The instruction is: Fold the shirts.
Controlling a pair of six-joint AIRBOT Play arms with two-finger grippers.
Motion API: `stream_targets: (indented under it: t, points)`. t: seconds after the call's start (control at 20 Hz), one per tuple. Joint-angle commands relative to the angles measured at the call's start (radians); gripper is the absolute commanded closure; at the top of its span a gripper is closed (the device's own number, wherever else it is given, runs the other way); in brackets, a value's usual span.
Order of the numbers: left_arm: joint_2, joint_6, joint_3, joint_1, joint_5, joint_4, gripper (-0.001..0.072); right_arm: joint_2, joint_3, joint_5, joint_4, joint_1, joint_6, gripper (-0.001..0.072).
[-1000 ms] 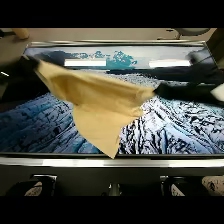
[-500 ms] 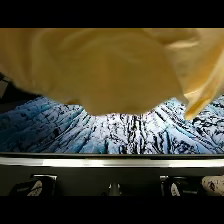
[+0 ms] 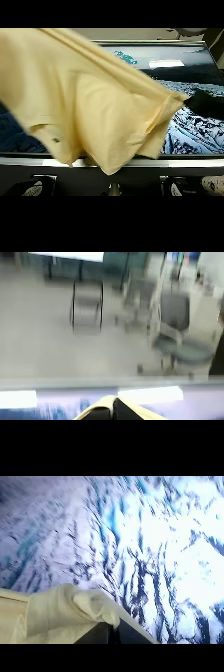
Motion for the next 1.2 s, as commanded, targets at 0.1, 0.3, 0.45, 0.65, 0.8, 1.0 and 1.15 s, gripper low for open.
stream_targets:
  t: [0.1, 0.3, 0.45, 0.65, 0.8, 1.0, 1.15]
  points:
    - [-0.36, 0.034, -0.187, -0.126, 0.034, 0.006, 0.0679, -0.246, -0.432, -0.616, 0.23, 0.001, 0.014, 0.0691]
    - [-0.529, -0.132, -0.187, -0.153, -0.039, 0.005, 0.0677, -0.439, -0.433, -0.742, 0.502, 0.002, -0.071, 0.0691]
    - [-0.581, -0.148, -0.187, -0.161, -0.193, 0.01, 0.0546, -0.494, -0.426, -0.745, 0.62, -0.002, -0.23, 0.0661]
    - [-0.563, -0.144, -0.185, -0.076, -0.581, 0.148, 0.0083, -0.471, -0.284, -0.457, 0.508, -0.148, -0.366, 0.0235]
    - [-0.459, -0.127, -0.377, -0.021, -0.687, 0.239, 0.0251, -0.467, -0.226, -0.197, 0.272, -0.32, -0.327, 0.0235]
    - [-0.255, -0.039, -0.849, -0.034, -0.531, 0.144, 0.0102, -0.469, -0.341, -0.057, 0.151, -0.349, -0.347, 0.0112]
    - [-0.212, 0.008, -1.035, -0.056, -0.447, 0.057, 0.0102, -0.469, -0.433, -0.089, 0.186, -0.349, -0.357, 0.01]
